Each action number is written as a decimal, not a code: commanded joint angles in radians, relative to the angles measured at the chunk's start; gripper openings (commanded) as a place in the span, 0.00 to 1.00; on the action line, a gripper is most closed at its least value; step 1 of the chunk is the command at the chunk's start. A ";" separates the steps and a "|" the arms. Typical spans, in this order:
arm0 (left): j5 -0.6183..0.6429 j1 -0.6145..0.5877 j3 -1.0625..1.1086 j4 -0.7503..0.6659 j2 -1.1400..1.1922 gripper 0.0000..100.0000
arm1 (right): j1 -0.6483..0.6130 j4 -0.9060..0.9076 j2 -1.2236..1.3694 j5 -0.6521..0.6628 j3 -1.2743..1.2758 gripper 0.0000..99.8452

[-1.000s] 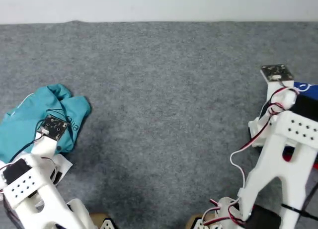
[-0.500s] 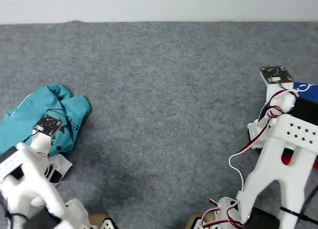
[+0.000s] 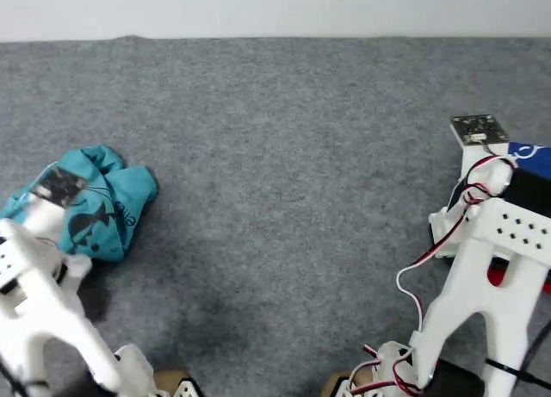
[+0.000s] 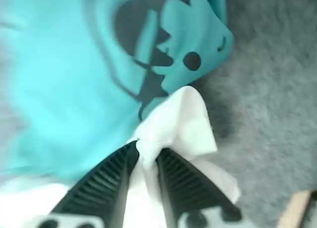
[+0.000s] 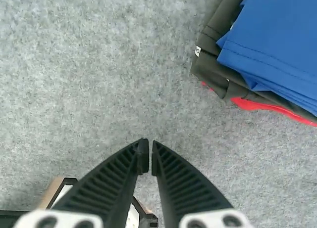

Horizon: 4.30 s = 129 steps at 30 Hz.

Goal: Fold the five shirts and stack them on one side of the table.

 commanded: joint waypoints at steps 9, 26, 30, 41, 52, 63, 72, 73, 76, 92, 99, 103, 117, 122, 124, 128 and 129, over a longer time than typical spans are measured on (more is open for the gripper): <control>0.644 0.359 -0.343 -0.021 -0.404 0.00 | -0.004 0.039 -0.038 -0.009 -0.006 0.03; 0.856 1.112 -0.507 -0.462 -0.353 0.00 | -0.004 0.041 -0.036 -0.009 -0.005 0.03; 0.853 1.157 -0.550 -0.479 -0.281 0.00 | -0.004 0.041 -0.033 -0.009 -0.005 0.03; 0.832 0.884 -0.226 -0.173 -0.216 0.01 | -0.062 0.038 -0.030 -0.055 -0.005 0.03; 0.608 0.485 0.050 -0.100 -0.216 0.13 | -0.423 -0.004 -0.027 -0.057 -0.006 0.03; 0.549 0.334 0.050 0.135 -0.218 0.23 | -0.667 0.031 0.249 -0.058 -0.206 0.14; 0.598 0.222 -0.051 0.196 -0.218 0.23 | -0.831 0.039 0.542 -0.137 -0.585 0.14; 0.609 0.213 -0.061 0.196 -0.218 0.23 | -0.851 0.039 0.578 -0.137 -0.606 0.15; 0.618 0.207 -0.062 0.196 -0.218 0.23 | -0.892 0.038 0.688 -0.141 -0.686 0.18; 0.724 0.207 -0.061 0.178 -0.218 0.23 | -1.004 0.038 0.989 -0.144 -1.019 0.19; 0.779 0.207 -0.062 0.173 -0.218 0.23 | -1.003 0.031 1.109 -0.144 -1.022 0.19; 0.779 0.206 -0.061 0.175 -0.218 0.23 | -1.000 0.004 1.153 -0.140 -1.022 0.18; 0.776 0.206 -0.067 0.196 -0.218 0.17 | -0.960 -0.085 0.868 -0.051 -1.023 0.01; 0.775 0.198 -0.071 0.201 -0.219 0.15 | -0.947 -0.137 0.682 -0.051 -1.079 0.01; 0.779 0.153 -0.090 0.212 -0.219 0.15 | -0.975 -0.147 0.644 -0.049 -1.115 0.01; 0.779 -0.034 -0.153 0.212 -0.219 0.15 | -1.066 -0.163 0.596 0.005 -1.211 0.01; 0.778 -0.087 -0.166 0.212 -0.219 0.15 | -1.089 -0.177 0.591 0.012 -1.244 0.01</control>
